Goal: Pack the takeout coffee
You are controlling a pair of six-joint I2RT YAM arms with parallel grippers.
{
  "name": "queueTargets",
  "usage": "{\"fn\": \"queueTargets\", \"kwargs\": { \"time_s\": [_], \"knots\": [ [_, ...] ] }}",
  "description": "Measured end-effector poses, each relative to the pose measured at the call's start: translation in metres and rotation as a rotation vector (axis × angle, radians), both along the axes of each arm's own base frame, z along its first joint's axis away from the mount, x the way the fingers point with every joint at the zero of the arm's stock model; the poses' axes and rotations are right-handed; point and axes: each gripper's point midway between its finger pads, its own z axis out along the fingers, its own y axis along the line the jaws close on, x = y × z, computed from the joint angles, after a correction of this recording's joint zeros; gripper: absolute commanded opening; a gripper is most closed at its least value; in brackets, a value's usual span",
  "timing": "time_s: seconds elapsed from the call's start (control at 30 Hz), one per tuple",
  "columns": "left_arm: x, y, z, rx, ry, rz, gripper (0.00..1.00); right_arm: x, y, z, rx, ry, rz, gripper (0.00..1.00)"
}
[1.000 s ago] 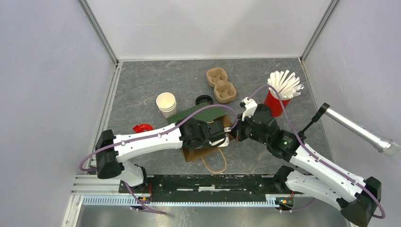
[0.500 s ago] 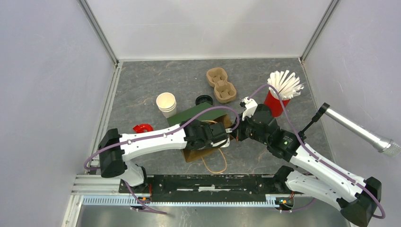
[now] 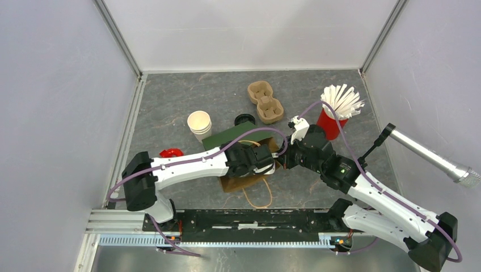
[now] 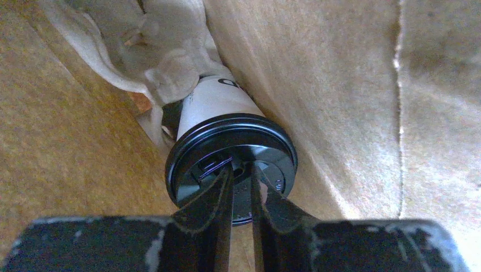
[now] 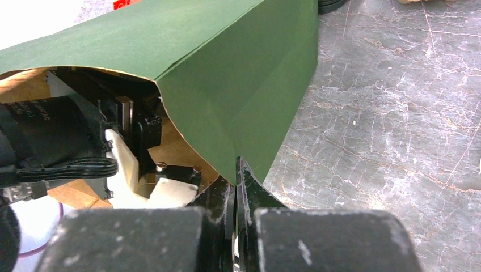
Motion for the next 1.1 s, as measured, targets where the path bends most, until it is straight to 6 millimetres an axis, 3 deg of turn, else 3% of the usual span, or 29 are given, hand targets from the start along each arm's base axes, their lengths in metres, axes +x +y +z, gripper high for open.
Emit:
{"fn": "queueTargets", "kwargs": {
  "time_s": [1.1],
  "knots": [
    [0.013, -0.012, -0.014, 0.048, 0.008, -0.029, 0.23, 0.002, -0.011, -0.007, -0.03, 0.014, -0.039, 0.0]
  ]
}}
